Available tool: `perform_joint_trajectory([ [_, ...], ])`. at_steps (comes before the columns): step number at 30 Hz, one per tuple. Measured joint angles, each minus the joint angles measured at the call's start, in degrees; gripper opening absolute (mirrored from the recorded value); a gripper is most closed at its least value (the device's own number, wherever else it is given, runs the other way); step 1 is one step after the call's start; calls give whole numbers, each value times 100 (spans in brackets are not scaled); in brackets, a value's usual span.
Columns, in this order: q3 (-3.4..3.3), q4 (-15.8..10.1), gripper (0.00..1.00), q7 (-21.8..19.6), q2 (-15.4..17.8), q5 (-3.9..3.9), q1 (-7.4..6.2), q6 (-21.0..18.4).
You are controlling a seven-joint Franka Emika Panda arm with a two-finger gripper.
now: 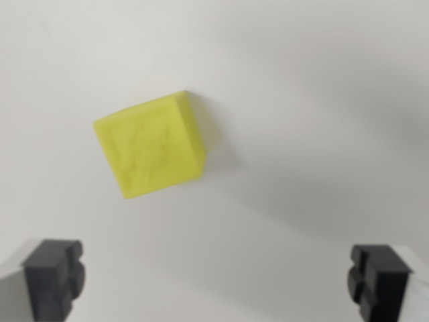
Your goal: Pick yellow cube
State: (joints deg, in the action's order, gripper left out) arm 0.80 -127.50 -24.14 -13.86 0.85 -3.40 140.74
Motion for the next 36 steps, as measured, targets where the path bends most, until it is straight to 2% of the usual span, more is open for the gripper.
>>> perform_joint_trajectory([
  [18, 1, -183, 100, 605, -453, -56, -205, 660],
  [36, 2, -261, 100, 1170, -986, -133, -409, 1294],
])
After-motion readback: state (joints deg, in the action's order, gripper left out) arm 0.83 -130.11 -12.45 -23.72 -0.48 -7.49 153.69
